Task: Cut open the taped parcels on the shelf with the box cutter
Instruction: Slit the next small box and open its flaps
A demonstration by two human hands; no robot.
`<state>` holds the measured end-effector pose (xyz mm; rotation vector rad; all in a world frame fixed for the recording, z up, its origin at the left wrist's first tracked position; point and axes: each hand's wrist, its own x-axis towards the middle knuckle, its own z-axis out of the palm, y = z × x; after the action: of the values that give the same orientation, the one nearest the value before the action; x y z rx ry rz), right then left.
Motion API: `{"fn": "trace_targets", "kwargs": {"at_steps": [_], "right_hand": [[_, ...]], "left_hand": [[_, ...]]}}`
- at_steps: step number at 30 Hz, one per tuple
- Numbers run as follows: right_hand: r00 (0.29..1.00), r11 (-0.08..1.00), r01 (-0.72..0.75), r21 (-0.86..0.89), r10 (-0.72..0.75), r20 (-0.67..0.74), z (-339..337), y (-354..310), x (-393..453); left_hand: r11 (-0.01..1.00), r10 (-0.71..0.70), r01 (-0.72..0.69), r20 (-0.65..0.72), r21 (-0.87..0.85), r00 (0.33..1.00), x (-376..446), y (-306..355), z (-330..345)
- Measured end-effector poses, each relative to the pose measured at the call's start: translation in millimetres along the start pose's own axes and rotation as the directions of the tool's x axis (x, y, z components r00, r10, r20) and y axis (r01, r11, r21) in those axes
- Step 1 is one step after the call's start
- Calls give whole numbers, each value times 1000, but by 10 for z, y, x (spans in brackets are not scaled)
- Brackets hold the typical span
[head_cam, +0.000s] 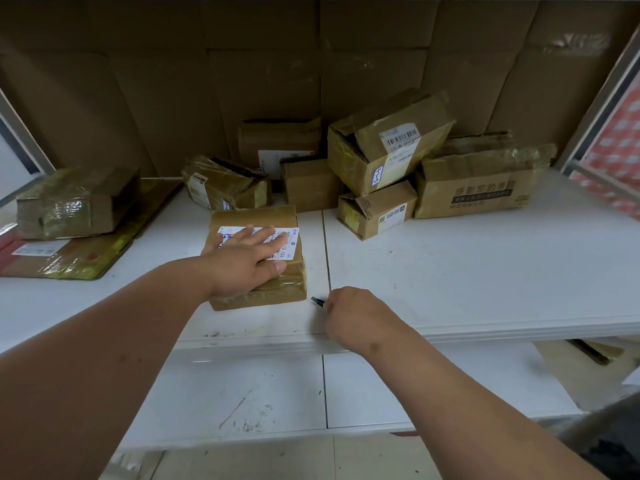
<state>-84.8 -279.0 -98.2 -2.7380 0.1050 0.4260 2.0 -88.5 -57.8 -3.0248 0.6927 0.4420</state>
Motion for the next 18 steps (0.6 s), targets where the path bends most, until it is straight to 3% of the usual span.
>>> {"fn": "trace_targets", "kwargs": {"at_steps": [5,9,18], "right_hand": [[996,986,30,164,-15,-91,-48,136,-32],[971,926,144,348,-65,-228,-6,128,-81],[949,915,225,336,-127,-289,3,110,-94]], "left_hand": [[1000,16,-16,1,11,1000,16,-5,1],[1000,18,-18,-6,13,1000,24,1,-1],[1000,15,-15,-7,12,1000,21,3,10]]}}
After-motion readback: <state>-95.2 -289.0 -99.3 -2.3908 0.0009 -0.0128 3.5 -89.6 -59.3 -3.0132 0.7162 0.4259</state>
